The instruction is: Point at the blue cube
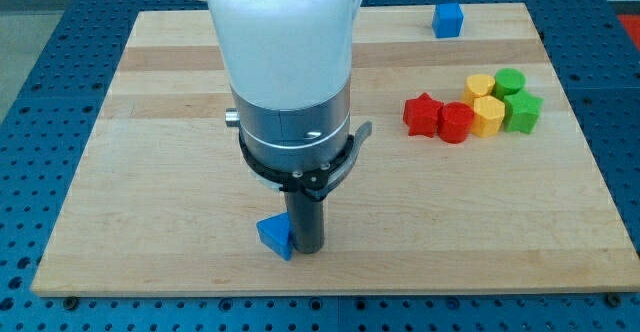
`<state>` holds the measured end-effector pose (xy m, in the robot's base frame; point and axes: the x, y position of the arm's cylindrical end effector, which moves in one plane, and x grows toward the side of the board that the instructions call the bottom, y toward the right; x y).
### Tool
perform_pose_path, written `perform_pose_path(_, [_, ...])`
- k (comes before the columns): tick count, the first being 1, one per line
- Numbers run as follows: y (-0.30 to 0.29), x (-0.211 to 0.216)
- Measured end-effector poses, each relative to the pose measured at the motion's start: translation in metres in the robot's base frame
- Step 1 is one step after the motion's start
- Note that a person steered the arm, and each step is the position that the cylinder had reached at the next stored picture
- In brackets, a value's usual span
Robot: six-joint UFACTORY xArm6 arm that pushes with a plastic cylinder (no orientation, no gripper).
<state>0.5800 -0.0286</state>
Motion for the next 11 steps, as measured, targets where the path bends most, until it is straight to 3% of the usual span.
perform_pose_path(2, [0.031,0.000])
perform_pose_path(3, [0.056,-0.025])
perform_pose_path(4, [0.051,-0.057])
perform_pose_path(6, [-0.023,-0.086])
perform_pose_path(8, [-0.011,-0.196])
perform_pose_path(11, [0.089,-0.354])
